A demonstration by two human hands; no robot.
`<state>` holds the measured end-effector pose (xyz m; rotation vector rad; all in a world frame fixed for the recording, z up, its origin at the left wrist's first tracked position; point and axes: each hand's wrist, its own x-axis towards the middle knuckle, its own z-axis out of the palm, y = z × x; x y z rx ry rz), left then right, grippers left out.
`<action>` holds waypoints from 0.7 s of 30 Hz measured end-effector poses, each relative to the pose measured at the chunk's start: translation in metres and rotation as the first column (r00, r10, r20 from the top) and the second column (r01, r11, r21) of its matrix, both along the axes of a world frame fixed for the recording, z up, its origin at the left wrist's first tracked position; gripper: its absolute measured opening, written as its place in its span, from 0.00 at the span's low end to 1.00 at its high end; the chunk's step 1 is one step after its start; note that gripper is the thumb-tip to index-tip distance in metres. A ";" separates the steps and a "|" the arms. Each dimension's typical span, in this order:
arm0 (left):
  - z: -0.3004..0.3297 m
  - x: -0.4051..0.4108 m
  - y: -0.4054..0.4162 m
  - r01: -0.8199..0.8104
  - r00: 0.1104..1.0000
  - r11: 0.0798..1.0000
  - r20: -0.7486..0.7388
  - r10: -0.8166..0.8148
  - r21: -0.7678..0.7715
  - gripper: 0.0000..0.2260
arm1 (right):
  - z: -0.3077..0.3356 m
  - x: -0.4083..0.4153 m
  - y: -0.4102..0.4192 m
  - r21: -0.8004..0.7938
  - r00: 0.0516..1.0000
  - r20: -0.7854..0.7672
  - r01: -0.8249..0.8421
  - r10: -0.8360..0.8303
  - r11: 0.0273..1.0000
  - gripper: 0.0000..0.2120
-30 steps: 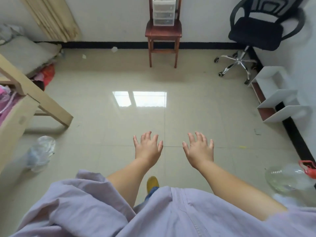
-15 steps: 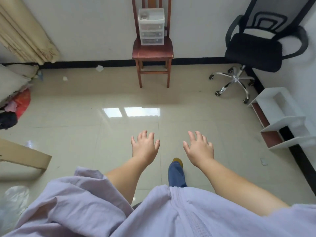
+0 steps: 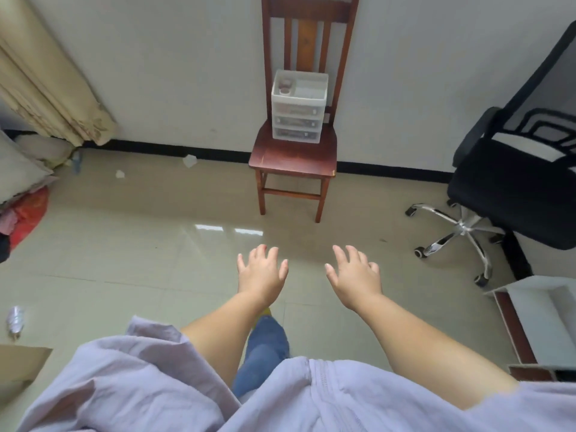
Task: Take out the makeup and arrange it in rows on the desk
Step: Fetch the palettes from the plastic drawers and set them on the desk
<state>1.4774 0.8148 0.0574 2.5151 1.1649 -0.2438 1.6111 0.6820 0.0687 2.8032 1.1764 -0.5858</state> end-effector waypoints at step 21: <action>0.005 0.355 0.439 0.001 0.999 0.999 0.051 0.001 -0.040 0.19 | 0.000 0.402 0.435 0.076 1.000 0.012 -0.018 0.017 0.997 0.26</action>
